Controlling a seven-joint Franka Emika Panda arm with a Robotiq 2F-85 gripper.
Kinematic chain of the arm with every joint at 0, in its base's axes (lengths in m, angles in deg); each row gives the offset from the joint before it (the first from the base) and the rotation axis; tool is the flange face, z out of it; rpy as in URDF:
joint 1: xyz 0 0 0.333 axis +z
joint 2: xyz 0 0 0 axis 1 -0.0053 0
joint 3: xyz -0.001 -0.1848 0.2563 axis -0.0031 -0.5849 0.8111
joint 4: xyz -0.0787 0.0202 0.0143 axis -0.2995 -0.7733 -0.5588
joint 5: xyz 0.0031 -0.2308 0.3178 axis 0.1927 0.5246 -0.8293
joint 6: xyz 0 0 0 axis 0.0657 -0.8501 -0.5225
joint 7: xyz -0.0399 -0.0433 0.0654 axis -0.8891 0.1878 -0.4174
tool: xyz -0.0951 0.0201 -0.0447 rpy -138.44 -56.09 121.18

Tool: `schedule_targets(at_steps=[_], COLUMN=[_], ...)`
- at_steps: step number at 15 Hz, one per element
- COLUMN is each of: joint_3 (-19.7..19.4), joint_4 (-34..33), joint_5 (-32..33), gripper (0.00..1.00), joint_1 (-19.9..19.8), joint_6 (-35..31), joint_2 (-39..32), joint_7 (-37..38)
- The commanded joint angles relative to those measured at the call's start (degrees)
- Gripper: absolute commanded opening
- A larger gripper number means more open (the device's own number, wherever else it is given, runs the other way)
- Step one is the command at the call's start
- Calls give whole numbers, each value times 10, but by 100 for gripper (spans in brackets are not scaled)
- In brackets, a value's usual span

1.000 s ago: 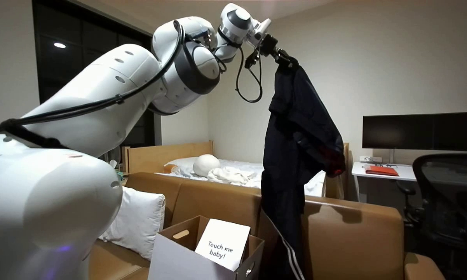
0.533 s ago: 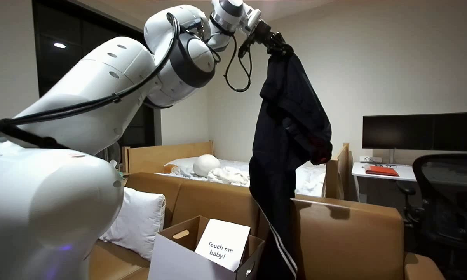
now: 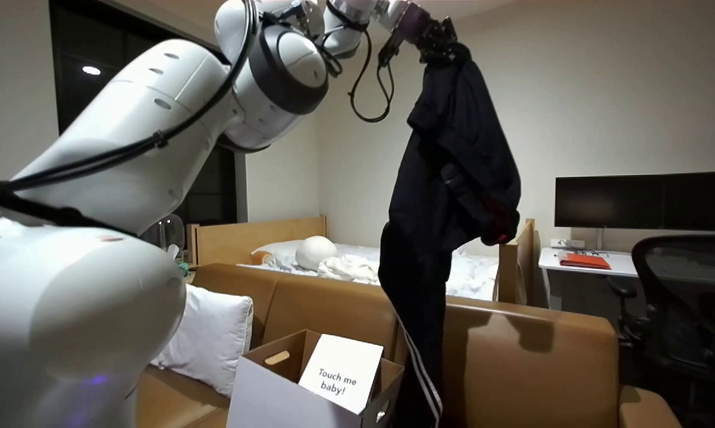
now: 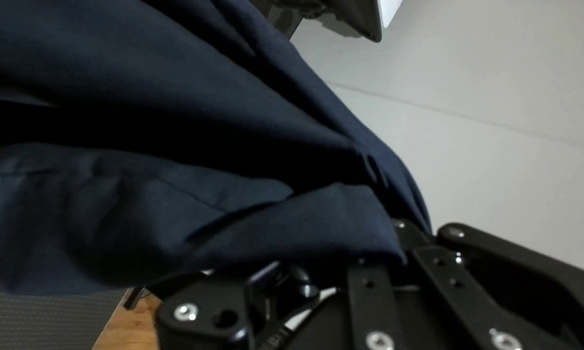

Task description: Put the jersey in the box

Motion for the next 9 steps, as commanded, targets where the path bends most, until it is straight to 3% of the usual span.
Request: schedule_targets(at_steps=[1,2,5,6,9], joint_3=[-20,-9,-15,7,21], joint_4=[24,7,11,13,13], joint_5=[0,0,0,-24,-49], gripper=[1,2,1,1,1], joint_1=[-39,-24,-46,-33,12], joint_6=[-39,-6,-18,11,38], joint_2=[7,0,-4,10,26], joint_7=[82,38,57,42,144])
